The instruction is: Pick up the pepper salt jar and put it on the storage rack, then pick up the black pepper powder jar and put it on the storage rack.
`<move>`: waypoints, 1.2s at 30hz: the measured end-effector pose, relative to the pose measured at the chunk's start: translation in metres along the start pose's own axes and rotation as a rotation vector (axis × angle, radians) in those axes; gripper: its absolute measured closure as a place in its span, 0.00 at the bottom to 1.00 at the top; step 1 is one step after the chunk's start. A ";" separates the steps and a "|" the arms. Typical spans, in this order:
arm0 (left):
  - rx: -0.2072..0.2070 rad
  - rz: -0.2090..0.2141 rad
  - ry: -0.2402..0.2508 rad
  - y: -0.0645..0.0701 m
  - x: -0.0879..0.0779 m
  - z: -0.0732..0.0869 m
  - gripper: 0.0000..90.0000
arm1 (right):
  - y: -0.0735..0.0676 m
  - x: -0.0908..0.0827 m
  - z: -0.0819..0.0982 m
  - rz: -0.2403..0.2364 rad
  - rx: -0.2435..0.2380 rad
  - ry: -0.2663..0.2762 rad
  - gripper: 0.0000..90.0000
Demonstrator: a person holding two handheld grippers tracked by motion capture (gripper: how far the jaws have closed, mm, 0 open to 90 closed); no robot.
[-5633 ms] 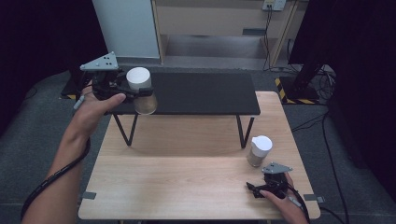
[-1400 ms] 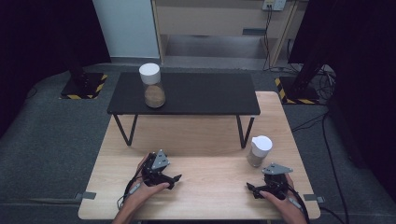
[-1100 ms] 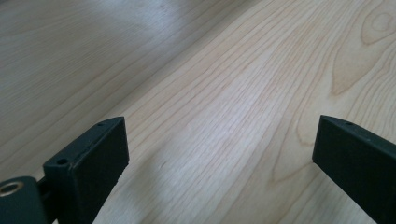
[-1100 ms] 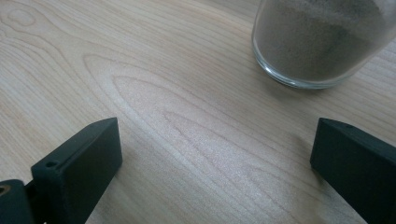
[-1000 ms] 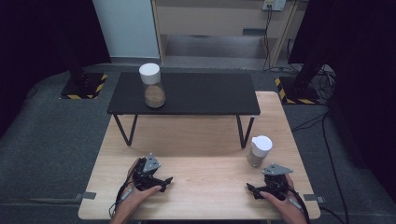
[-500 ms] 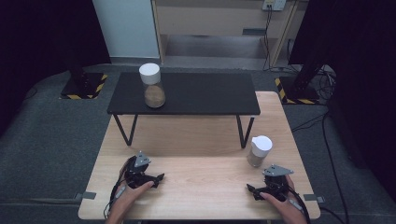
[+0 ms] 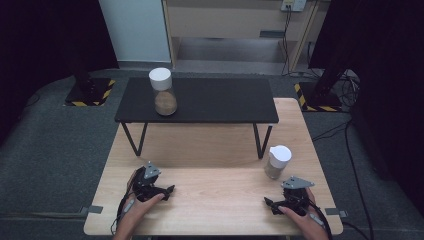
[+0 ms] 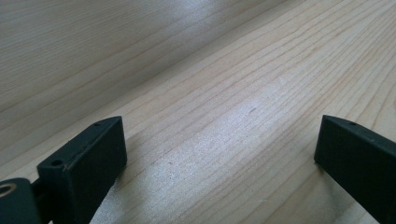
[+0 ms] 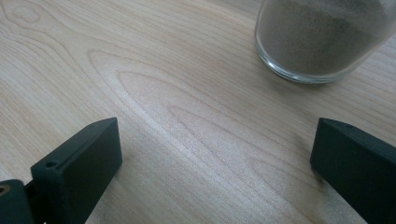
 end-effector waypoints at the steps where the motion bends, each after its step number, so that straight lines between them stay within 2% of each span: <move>1: 0.000 0.000 0.000 0.000 0.000 0.000 0.01 | 0.000 0.000 0.000 0.000 0.000 0.000 0.03; 19: -0.003 0.003 -0.003 0.001 0.001 -0.001 0.00 | 0.005 -0.002 -0.003 -0.019 -0.005 -0.014 0.05; 25: -0.003 0.004 -0.003 0.001 0.001 -0.001 0.00 | 0.010 -0.012 -0.005 -0.025 0.004 0.020 0.06; 27: -0.003 0.003 -0.003 0.001 0.001 -0.001 0.00 | 0.016 -0.017 -0.007 -0.034 0.023 0.048 0.06; 36: -0.003 0.003 -0.004 0.001 0.001 -0.001 0.00 | 0.024 -0.018 -0.018 -0.025 0.018 0.051 0.07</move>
Point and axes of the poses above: each handheld gripper's, and its own axes: x roughly forward along the jaws, z roughly out of its underside, y roughly to its right, the point moved 4 cm from there along x, roughly forward along the jaws, and after that the axes turned 6 degrees about -z, right-handed, at the moved point
